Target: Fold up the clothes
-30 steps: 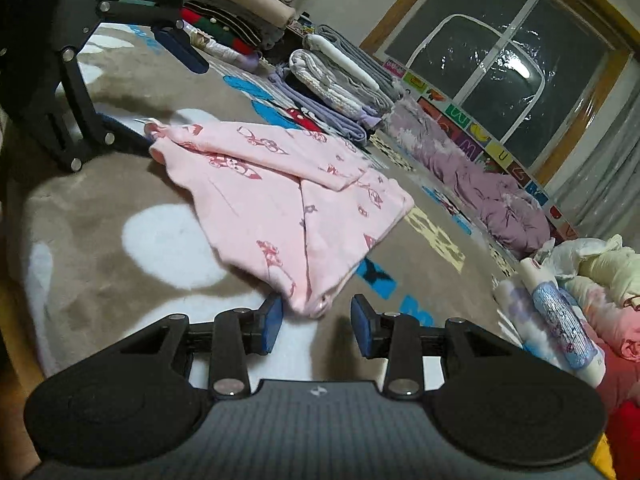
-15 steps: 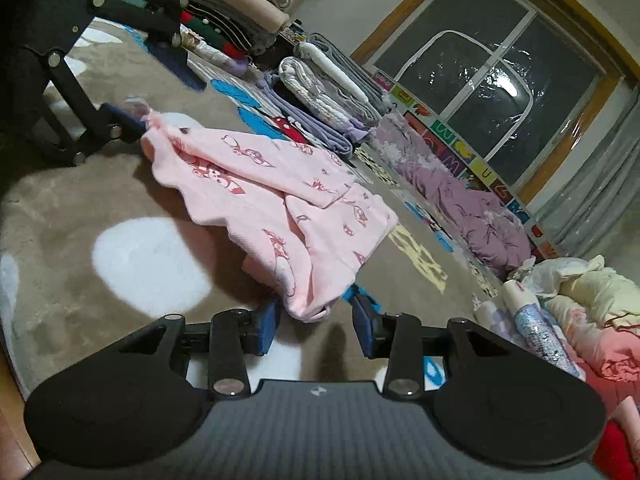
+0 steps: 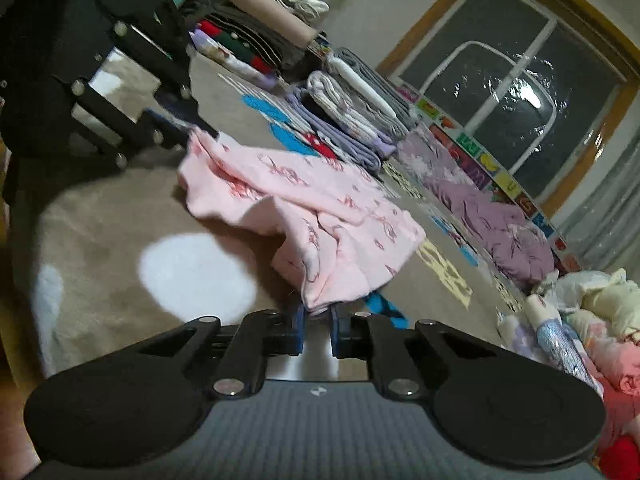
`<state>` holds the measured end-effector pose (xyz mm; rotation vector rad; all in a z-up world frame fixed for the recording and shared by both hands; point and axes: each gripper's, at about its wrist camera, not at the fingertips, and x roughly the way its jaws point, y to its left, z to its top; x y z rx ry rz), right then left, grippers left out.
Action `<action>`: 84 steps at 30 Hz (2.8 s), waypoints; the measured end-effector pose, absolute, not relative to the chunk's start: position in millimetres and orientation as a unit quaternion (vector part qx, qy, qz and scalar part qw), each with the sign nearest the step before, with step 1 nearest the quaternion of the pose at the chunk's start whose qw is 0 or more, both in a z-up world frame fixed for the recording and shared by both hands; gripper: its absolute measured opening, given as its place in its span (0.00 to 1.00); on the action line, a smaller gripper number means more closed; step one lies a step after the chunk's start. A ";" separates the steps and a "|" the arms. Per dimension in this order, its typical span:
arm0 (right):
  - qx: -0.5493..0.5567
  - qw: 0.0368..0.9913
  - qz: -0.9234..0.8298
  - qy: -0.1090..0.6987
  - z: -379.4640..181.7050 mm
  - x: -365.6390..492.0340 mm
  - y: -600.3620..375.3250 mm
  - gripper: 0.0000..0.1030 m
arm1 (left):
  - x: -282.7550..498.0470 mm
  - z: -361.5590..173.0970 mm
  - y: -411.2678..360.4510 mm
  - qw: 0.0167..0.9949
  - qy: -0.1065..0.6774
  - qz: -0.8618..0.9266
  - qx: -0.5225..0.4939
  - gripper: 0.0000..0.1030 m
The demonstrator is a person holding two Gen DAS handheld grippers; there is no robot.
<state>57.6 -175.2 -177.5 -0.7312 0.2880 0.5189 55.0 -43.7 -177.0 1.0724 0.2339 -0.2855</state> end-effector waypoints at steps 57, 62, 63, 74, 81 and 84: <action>-0.481 0.790 0.380 -0.007 -175.5 31.7 -202.7 0.49 | 80.3 -166.9 11.8 0.837 0.144 -0.301 0.433 0.09; -0.441 0.790 0.426 0.025 -164.5 38.1 -199.9 0.20 | 97.5 -146.9 23.1 0.868 0.168 -0.325 0.337 0.06; -0.427 0.793 0.432 0.035 -160.7 40.9 -200.1 0.20 | 101.6 -142.9 25.0 0.872 0.171 -0.328 0.320 0.06; -0.154 0.852 0.478 0.148 -116.8 135.5 -235.4 0.19 | 170.9 -127.7 41.9 0.889 0.247 -0.354 0.149 0.06; -0.034 0.849 0.464 0.249 -143.0 172.2 -250.8 0.30 | 183.2 -123.7 61.6 0.890 0.278 -0.358 0.045 0.27; -0.007 0.855 0.459 0.243 -140.9 166.1 -260.6 0.45 | 186.8 -121.0 67.5 0.888 0.280 -0.364 0.009 0.40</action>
